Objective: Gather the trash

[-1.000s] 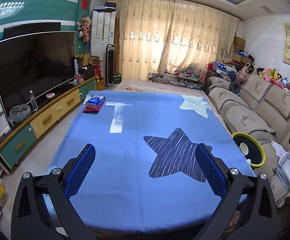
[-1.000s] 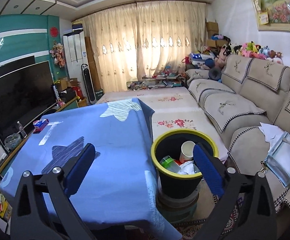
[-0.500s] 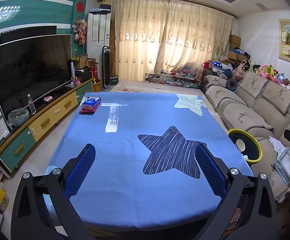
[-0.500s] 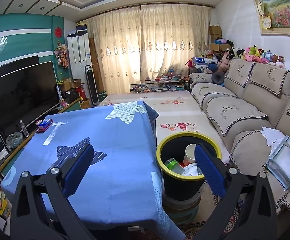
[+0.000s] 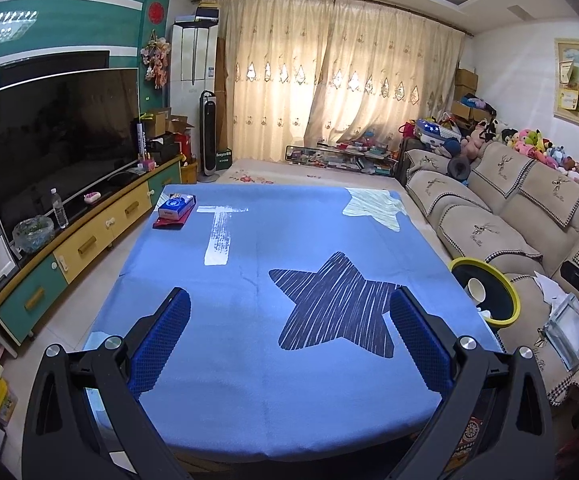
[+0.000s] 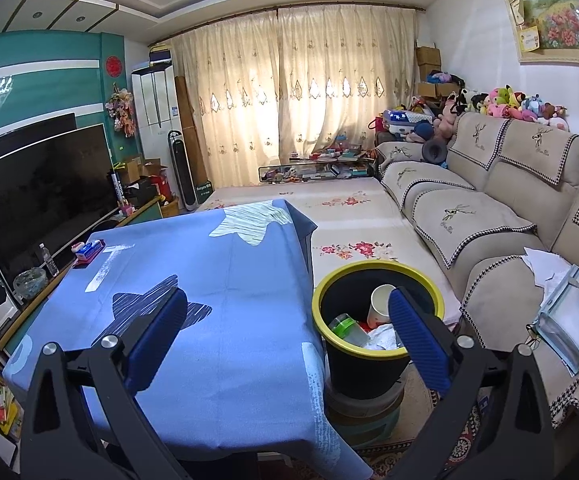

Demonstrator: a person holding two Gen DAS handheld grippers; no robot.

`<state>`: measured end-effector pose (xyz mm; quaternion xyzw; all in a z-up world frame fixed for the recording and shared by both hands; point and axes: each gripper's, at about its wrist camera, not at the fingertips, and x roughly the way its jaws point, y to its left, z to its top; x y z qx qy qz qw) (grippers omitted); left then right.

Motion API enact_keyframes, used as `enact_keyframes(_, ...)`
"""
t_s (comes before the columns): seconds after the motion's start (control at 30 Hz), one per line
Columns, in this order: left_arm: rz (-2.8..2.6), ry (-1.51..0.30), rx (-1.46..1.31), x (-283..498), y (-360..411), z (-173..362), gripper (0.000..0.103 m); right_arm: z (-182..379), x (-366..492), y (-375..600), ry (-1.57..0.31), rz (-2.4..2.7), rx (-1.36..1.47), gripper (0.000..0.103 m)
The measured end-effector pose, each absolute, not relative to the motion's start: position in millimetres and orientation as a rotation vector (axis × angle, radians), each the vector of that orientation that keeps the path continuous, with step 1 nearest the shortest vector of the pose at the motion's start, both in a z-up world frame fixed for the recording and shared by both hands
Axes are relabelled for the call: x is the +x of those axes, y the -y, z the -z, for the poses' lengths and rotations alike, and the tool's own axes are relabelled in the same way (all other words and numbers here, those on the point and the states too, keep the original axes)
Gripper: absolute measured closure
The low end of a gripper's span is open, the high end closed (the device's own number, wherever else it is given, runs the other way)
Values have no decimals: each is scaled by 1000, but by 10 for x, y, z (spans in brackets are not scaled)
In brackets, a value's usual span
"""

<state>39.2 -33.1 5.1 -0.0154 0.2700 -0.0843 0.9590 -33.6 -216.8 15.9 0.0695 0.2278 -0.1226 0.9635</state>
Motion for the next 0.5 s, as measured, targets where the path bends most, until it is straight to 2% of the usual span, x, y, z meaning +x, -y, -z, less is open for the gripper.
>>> enact_keyframes(0.5,177,-557,-32,390,352,-36,5,-121,-310,2189,-463,249,146,7)
